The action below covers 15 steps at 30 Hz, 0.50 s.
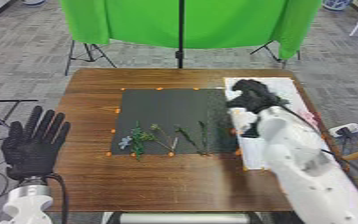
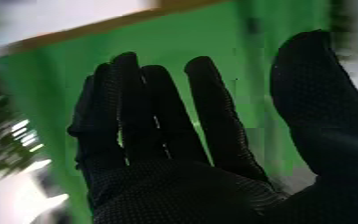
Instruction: Arrange flowers
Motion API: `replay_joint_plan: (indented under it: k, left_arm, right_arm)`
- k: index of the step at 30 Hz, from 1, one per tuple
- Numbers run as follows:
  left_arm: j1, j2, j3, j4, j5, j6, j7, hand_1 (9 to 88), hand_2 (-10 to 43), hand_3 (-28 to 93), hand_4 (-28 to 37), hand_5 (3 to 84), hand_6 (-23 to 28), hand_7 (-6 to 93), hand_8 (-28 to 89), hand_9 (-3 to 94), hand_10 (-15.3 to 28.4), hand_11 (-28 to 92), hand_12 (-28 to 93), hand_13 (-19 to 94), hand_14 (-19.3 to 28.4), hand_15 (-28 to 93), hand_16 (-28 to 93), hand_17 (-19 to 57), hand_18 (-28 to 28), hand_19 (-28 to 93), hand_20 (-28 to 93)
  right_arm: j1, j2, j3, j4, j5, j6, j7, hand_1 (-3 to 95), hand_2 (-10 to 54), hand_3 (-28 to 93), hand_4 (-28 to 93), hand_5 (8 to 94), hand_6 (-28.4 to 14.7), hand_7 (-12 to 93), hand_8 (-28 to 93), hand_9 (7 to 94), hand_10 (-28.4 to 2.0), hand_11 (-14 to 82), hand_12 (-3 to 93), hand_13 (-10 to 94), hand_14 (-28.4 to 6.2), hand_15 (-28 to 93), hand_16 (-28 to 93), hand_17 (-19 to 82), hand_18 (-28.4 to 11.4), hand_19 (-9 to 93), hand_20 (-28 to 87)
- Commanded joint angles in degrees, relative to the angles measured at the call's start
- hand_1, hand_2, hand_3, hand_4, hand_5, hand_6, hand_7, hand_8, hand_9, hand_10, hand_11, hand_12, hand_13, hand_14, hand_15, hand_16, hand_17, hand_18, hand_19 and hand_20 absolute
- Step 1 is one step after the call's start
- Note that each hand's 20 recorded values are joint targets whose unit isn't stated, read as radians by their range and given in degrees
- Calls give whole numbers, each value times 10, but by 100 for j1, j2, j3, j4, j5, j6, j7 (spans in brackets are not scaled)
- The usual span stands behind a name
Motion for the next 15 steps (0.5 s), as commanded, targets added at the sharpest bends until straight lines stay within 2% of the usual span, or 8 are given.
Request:
replay_joint_plan:
  k: [1,6,11,13,15]
  left_arm:
    - [152,-48,18,-29,-118,73,42,265,137,756,-283,391,89,100,-97,341,152,166,93,266,157,295,-55,-79,137,297,100]
    - [95,-78,47,4,-112,77,-20,265,138,757,-283,387,88,101,-97,340,152,168,92,266,157,296,-57,-80,138,298,99]
    - [28,-140,69,59,-120,140,-196,266,139,757,-283,377,86,101,-98,339,153,170,91,266,158,298,-58,-80,138,301,100]
    - [18,-149,85,71,-176,145,-201,266,139,756,-283,370,84,104,-99,338,154,169,91,267,158,300,-58,-81,139,303,100]
    - [16,-130,88,75,-176,164,-205,266,140,757,-283,365,82,106,-101,337,154,169,90,267,158,301,-59,-82,139,306,100]
  right_arm:
    - [-786,488,856,82,-12,-33,431,327,-92,828,-265,488,-65,132,-114,399,-198,107,135,311,-194,403,135,188,-245,780,453]
    - [-854,532,912,202,-89,-290,260,354,-95,825,-278,476,-55,138,-118,384,-184,102,130,312,-188,394,140,190,-248,788,457]
    - [-603,413,610,747,-169,-56,311,370,-95,822,-282,465,-50,143,-122,383,-177,100,125,349,-173,409,139,232,-249,839,475]
    - [-569,378,527,885,-144,72,522,377,-95,821,-282,460,-48,152,-128,385,-173,110,123,371,-163,438,136,252,-248,866,483]
    - [-617,330,537,937,-126,265,651,411,-95,825,-282,490,-43,178,-139,429,-170,145,125,406,-154,499,131,279,-244,902,493]
